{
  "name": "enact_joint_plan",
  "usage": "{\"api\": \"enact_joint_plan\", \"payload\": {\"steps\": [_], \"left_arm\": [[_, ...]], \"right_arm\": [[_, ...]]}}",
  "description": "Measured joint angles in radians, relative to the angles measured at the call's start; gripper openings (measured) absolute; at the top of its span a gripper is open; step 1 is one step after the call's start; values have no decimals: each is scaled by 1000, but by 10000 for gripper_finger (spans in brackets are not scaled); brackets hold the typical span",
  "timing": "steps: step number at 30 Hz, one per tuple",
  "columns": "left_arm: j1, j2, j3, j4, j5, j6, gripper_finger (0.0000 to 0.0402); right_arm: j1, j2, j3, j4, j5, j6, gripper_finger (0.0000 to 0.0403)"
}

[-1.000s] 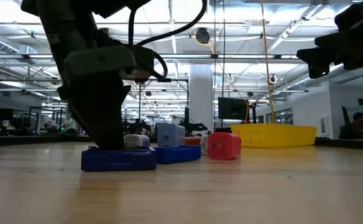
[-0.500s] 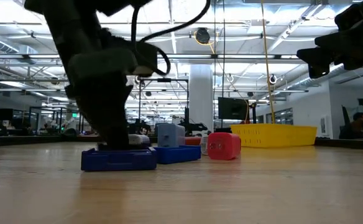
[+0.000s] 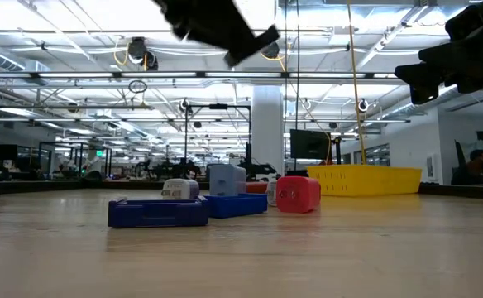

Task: Pick & Place Office items
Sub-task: Put the black digital clock into the right yellow bin

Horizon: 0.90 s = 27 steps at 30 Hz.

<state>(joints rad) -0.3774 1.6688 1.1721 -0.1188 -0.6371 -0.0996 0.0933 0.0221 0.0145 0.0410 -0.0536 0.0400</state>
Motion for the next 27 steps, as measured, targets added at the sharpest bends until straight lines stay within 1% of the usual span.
{"api": "enact_joint_plan", "payload": {"steps": [3,5,7,9,10,12,15,18,21,23,25,27], "left_arm": [[12,-1,0,109,-9,175,163],[33,-1,0,142,-10,246,160],[62,-1,0,151,-10,280,151],[98,-1,0,151,-2,285,143],[120,-1,0,150,22,282,141],[168,-1,0,147,111,272,141],[249,-1,-20,185,286,258,152],[318,0,-59,288,397,253,160],[377,0,-104,448,527,254,152],[408,0,-137,552,627,247,141],[431,0,-169,640,709,244,135],[448,0,-193,697,763,236,137]], "right_arm": [[0,0,0,2,0,-2,210],[0,0,0,9,0,1,210],[0,0,0,29,-3,28,210],[0,0,0,67,-4,130,210],[0,-1,0,81,-3,188,210],[0,0,0,112,1,255,210],[0,-1,0,131,-1,261,210],[0,3,0,133,0,261,210],[0,4,0,149,6,253,210],[0,9,0,158,58,196,210],[0,22,0,171,159,114,210],[0,40,0,208,255,54,210]]}}
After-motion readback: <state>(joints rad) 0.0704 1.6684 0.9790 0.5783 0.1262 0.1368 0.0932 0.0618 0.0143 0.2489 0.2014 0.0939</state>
